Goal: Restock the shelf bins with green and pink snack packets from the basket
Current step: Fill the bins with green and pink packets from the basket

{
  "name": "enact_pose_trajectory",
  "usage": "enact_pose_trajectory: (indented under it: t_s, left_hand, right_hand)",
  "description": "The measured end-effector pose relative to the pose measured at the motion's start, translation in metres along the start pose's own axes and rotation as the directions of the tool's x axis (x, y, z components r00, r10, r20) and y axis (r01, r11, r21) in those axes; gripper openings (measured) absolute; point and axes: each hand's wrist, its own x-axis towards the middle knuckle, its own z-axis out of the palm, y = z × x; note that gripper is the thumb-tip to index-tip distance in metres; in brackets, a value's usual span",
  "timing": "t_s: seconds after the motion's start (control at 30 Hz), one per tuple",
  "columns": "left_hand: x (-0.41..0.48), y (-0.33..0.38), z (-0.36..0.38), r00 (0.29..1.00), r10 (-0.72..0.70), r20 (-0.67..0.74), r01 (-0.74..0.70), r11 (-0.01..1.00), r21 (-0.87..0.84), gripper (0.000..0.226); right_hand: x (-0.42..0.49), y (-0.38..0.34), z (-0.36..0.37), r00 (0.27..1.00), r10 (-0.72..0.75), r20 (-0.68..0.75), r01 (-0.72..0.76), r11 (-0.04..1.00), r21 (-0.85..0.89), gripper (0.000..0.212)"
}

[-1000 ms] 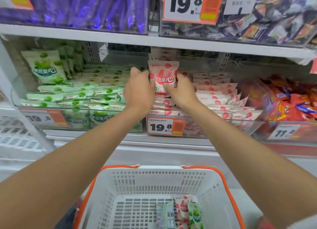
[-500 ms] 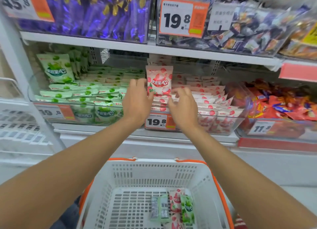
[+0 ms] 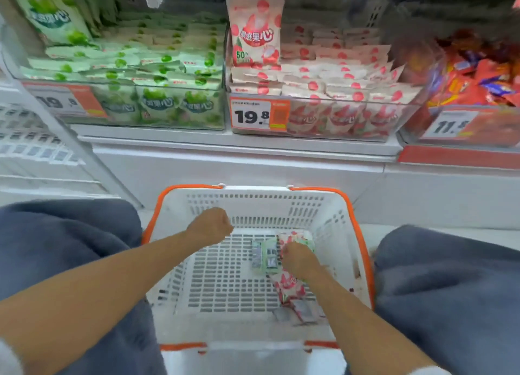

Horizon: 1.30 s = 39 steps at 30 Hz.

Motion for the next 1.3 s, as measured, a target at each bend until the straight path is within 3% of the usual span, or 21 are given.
enact_pose_trajectory:
  t_s: [0.3,0.4,0.47,0.57,0.67,0.73,0.8,0.9,1.0,1.07,1.13,1.3]
  left_hand:
    - [0.013,-0.021,0.044,0.99,-0.022,0.14,0.019,1.0,0.021,0.016]
    - [0.011,-0.028,0.051,0.984,-0.043,0.173,0.037,0.999,0.038,0.02]
    - [0.012,-0.031,0.055,0.982,-0.036,0.187,0.034,0.999,0.015,0.022]
    - [0.011,-0.032,0.054,0.981,-0.038,0.19,0.029,0.998,0.05,0.016]
    - [0.01,-0.028,0.051,0.977,-0.048,0.208,0.046,0.999,0.017,0.019]
    - [0.007,-0.021,0.049,0.981,-0.066,0.184,0.068,0.998,0.001,0.038]
    - [-0.001,-0.006,0.043,0.986,-0.056,0.16,0.055,0.998,0.013,0.059]
    - [-0.015,0.025,0.029,0.995,0.016,0.103,-0.004,0.992,-0.123,0.065]
    - [-0.019,0.047,0.003,0.982,0.076,-0.172,-0.124,0.949,-0.29,0.057]
    - [-0.022,0.058,-0.019,0.936,0.117,-0.331,-0.221,0.928,-0.3,0.054]
    - [-0.027,0.069,-0.043,0.888,0.171,-0.427,-0.307,0.911,-0.275,0.056]
    - [-0.042,0.099,-0.102,0.763,0.22,-0.607,-0.467,0.837,-0.284,0.051]
  right_hand:
    - [0.026,0.047,0.103,0.949,0.308,0.062,-0.311,0.949,0.046,0.016]
    - [0.04,0.054,0.125,0.926,0.378,-0.009,-0.374,0.919,0.129,0.017]
    - [0.04,0.053,0.123,0.906,0.423,-0.014,-0.412,0.889,0.202,0.019]
    - [0.028,0.038,0.101,0.904,0.417,0.093,-0.426,0.87,0.248,0.017]
    - [0.02,0.023,0.072,0.942,0.28,0.184,-0.332,0.855,0.398,0.009]
    - [0.012,0.009,0.038,0.972,0.134,0.191,-0.22,0.805,0.551,0.009]
    - [-0.001,-0.012,-0.004,0.979,-0.004,0.204,-0.145,0.685,0.714,0.015]
    - [-0.026,-0.046,-0.066,0.972,-0.185,0.143,-0.033,0.498,0.867,0.011]
    - [-0.052,-0.075,-0.116,0.966,-0.255,0.038,0.095,0.487,0.868,0.018]
    - [-0.066,-0.087,-0.143,0.96,-0.277,-0.033,0.163,0.463,0.871,0.027]
    - [-0.077,-0.097,-0.168,0.957,-0.271,-0.104,0.223,0.459,0.86,0.039]
    - [-0.095,-0.12,-0.221,0.913,-0.303,-0.273,0.388,0.44,0.81,0.025]
